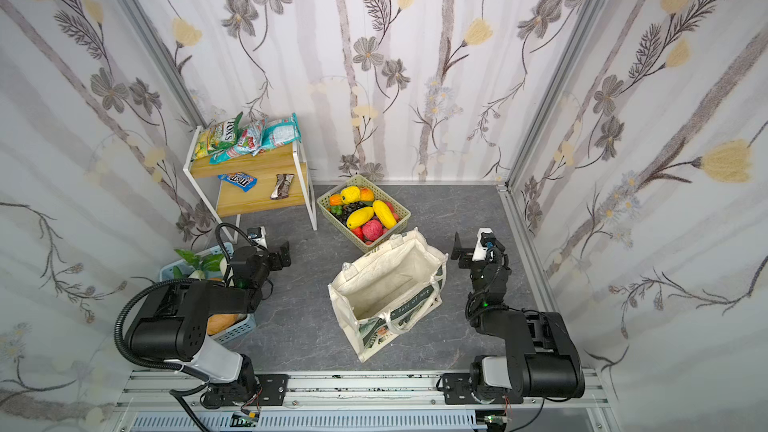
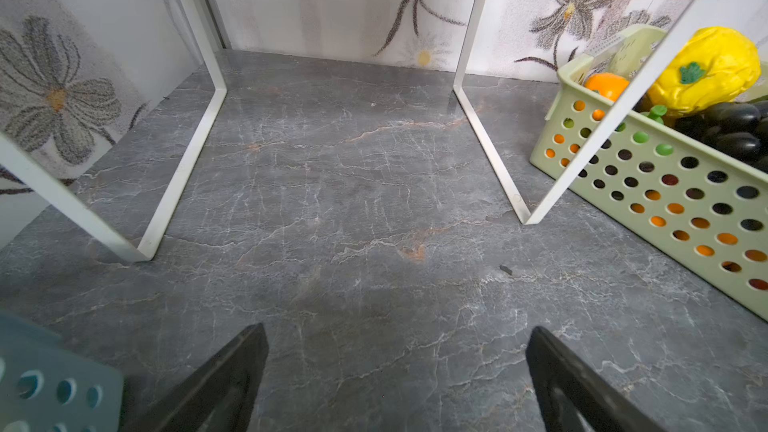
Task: Place the food into the grocery bag and tie it
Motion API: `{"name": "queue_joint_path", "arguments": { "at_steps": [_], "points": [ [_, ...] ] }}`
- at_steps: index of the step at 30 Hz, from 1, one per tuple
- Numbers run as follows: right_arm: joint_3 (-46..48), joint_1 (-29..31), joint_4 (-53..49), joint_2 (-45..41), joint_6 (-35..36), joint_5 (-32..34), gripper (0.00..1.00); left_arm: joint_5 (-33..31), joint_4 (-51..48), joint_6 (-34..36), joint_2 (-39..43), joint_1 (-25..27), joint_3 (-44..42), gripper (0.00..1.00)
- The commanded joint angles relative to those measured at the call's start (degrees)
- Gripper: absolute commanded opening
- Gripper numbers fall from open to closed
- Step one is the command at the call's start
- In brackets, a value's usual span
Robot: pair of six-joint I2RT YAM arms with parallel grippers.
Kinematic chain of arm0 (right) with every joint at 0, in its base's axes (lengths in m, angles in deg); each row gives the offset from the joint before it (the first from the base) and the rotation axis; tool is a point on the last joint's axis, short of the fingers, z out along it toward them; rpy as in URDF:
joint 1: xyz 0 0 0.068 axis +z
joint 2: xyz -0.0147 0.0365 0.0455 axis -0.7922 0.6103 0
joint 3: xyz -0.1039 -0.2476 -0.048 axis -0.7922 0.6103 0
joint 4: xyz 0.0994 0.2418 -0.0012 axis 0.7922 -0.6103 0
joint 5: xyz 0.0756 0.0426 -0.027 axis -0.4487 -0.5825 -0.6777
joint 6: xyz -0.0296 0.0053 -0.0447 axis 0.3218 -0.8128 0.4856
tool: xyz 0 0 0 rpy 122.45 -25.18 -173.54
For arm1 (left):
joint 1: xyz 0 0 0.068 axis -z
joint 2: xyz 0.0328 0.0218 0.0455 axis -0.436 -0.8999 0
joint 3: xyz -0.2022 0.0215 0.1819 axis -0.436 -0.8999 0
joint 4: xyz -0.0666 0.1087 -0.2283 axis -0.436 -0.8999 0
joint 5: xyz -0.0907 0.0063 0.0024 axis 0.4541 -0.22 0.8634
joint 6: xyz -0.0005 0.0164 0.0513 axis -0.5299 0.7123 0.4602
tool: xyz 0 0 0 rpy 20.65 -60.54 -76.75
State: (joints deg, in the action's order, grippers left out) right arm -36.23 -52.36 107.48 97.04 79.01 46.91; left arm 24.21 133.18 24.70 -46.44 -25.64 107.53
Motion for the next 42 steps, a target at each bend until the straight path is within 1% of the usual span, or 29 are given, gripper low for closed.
{"name": "queue_joint_path", "arguments": {
  "at_steps": [1,34,39,40,42],
  "points": [
    [-0.1,-0.03,0.62,-0.04,0.73,-0.66,1.0,-0.15,0.44,0.17,0.01,-0.03,0.3,1.0],
    [-0.11,-0.03,0.59,0.01,0.69,-0.7,1.0,0.14,0.14,-0.03,0.01,-0.12,0.46,1.0],
    [-0.19,-0.21,0.2,-0.3,0.37,-0.95,1.0,1.87,-0.4,-1.75,0.38,-1.71,0.57,1.0],
    [-0.22,-0.27,-0.09,-0.83,0.4,-0.97,1.0,1.32,-0.13,-2.0,0.56,-1.87,0.36,1.0],
    [-0.95,-0.21,-4.03,-4.33,-0.26,1.16,1.0,-0.33,-5.15,-2.6,2.63,-1.87,2.06,1.0]
  ]
}}
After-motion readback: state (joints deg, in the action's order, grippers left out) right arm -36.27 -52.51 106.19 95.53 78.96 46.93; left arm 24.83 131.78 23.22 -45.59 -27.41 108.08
